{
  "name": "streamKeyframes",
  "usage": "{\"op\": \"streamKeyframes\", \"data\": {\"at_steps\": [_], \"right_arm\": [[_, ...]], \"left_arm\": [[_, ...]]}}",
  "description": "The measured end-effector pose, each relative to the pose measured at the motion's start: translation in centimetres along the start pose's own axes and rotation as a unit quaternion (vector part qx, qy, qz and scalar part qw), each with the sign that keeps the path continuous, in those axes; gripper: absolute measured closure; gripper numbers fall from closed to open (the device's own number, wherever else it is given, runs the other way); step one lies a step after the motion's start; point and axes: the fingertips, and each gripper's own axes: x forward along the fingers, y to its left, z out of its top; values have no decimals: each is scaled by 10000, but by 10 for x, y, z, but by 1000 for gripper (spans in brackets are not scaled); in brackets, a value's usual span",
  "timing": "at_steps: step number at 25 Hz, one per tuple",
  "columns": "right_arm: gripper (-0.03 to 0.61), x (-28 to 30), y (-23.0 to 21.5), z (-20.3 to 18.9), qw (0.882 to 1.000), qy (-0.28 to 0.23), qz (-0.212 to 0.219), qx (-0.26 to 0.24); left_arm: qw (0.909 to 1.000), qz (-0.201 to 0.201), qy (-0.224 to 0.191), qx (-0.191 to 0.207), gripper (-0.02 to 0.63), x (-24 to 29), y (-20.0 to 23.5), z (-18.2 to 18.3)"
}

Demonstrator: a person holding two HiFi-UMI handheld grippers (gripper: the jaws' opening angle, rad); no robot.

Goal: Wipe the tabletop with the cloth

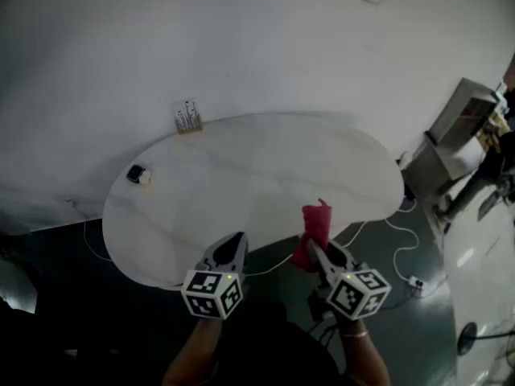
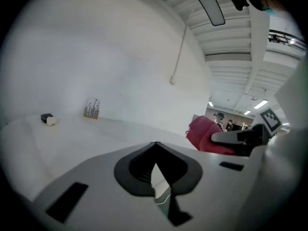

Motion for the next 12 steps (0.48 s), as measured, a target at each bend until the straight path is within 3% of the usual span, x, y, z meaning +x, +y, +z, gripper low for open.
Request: {"op": "streamKeyframes", "data": {"at_steps": [12], "right_arm": [[531,1,9,-6,9997,162,155,-114]], "left_arm": [[10000,-16,85,4,611,1,-4,-2]]}}
